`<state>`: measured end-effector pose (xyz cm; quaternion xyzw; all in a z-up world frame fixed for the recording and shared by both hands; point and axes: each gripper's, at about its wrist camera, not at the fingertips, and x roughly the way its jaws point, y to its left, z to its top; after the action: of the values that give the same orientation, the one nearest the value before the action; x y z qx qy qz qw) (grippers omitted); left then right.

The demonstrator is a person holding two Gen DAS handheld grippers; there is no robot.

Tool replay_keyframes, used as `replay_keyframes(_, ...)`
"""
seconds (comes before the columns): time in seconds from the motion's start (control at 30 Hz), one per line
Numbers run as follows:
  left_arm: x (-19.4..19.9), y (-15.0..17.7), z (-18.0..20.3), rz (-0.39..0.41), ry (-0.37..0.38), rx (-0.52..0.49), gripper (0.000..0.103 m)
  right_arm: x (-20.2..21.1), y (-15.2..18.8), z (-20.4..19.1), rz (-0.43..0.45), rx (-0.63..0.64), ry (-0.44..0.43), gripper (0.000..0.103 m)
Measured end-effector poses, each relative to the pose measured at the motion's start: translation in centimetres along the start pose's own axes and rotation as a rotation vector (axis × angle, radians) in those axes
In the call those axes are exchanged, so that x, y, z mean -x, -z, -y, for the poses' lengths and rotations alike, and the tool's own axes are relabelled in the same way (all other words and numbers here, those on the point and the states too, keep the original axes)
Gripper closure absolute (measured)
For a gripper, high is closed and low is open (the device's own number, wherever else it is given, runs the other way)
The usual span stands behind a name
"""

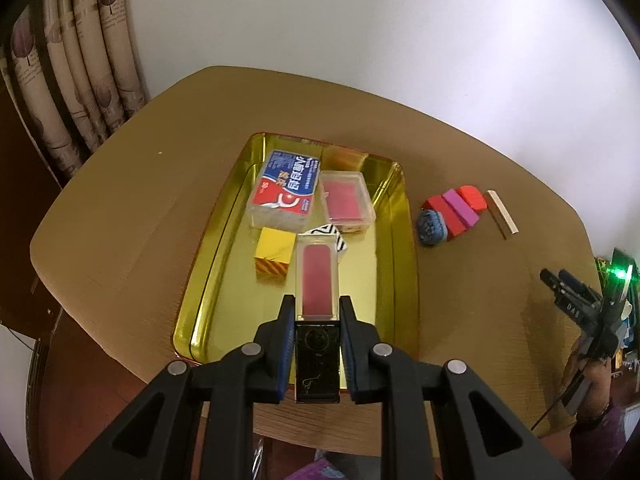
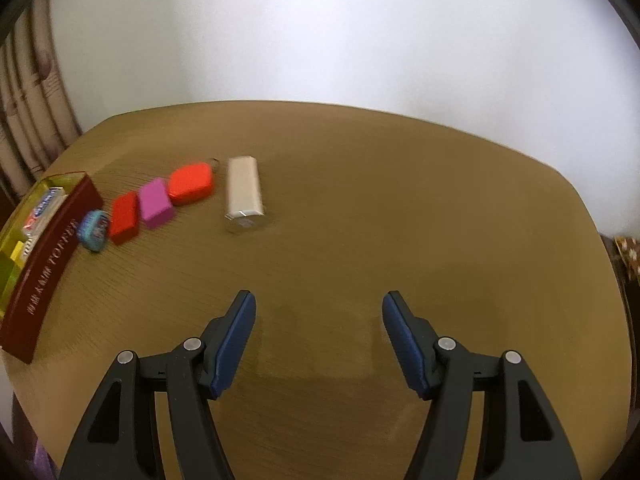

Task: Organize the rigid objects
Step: 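Carry the pink lipstick over the tray while the right gripper grasps the silver power bank, then release the lipstick into the tray while the right gripper places the power bank there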

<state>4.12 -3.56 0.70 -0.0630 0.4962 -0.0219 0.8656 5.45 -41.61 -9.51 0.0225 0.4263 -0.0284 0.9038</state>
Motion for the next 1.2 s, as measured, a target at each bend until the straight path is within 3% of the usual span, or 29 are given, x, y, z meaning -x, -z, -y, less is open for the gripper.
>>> replay_keyframes(0.4, -3.2, 0.0, 0.7, -0.048, 0.032, -0.038, 0.083, -2.6, -5.9, -3.1, -0.006, 0.061, -0.046, 0.039)
replay_keyframes(0.67, -4.9, -0.3, 1.3, -0.092, 0.051, -0.061, 0.083, -5.3, -7.8, -4.1, -0.095, 0.148, -0.053, 0.041)
replay_keyframes(0.73, -5.1, -0.3, 1.2, -0.097, 0.047, -0.063, 0.083, -6.3, -8.1, -4.6, -0.107, 0.176, -0.019, 0.042)
replay_keyframes(1.03, -6.9, -0.3, 0.1, -0.114, 0.037, -0.058, 0.083, -9.1, -9.1, -4.9, -0.207, 0.171, -0.057, 0.076)
replay_keyframes(1.2, -7.1, -0.2, -0.1, -0.095, 0.012, -0.069, 0.082, -8.6, -9.2, -4.8, -0.207, 0.195, -0.041, 0.077)
